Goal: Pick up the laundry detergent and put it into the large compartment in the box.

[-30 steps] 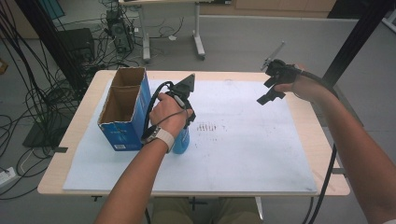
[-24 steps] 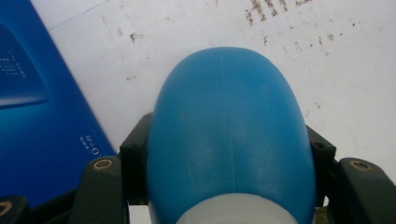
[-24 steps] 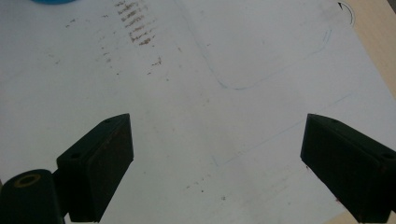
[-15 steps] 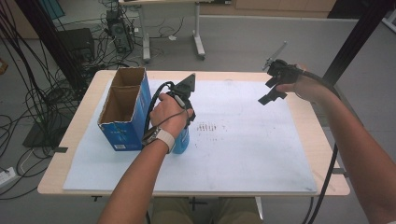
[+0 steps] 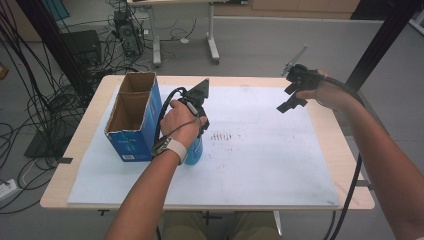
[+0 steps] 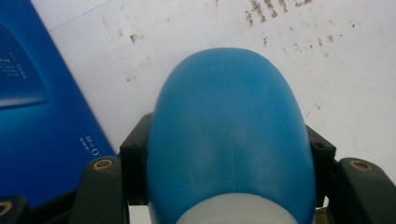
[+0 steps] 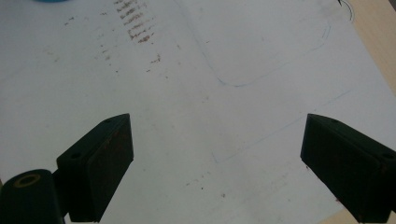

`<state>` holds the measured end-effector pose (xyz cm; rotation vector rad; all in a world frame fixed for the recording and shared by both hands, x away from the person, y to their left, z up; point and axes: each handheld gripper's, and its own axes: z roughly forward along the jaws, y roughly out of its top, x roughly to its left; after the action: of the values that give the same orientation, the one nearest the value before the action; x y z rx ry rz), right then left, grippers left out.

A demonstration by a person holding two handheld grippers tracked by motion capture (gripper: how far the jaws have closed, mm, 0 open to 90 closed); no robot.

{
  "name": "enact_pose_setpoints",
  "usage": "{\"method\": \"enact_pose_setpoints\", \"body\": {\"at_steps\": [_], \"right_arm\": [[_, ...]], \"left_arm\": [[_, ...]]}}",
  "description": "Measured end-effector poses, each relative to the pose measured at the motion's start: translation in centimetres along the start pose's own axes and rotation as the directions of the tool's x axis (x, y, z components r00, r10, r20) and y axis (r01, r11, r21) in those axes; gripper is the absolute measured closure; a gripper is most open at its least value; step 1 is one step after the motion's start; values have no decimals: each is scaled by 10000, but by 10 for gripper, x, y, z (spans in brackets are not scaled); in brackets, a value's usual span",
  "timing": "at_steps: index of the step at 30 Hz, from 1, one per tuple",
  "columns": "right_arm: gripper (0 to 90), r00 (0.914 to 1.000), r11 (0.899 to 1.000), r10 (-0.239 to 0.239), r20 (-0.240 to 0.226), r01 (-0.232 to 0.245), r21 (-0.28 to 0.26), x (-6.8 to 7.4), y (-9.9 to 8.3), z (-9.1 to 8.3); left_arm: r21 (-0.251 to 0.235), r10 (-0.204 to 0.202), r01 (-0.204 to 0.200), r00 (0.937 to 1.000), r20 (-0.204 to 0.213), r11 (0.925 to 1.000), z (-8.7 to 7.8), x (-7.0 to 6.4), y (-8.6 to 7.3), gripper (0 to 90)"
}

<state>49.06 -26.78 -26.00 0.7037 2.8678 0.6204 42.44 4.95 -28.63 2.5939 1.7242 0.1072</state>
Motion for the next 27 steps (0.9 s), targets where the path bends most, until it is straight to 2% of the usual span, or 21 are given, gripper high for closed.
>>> {"method": "enact_pose_setpoints", "body": {"at_steps": [27], "right_arm": [[95, 10000, 10000, -54, -18, 54, -5, 2, 3, 1]], "left_arm": [[-71, 4, -4, 10000, -23, 10000, 0, 0, -1, 384]]}}
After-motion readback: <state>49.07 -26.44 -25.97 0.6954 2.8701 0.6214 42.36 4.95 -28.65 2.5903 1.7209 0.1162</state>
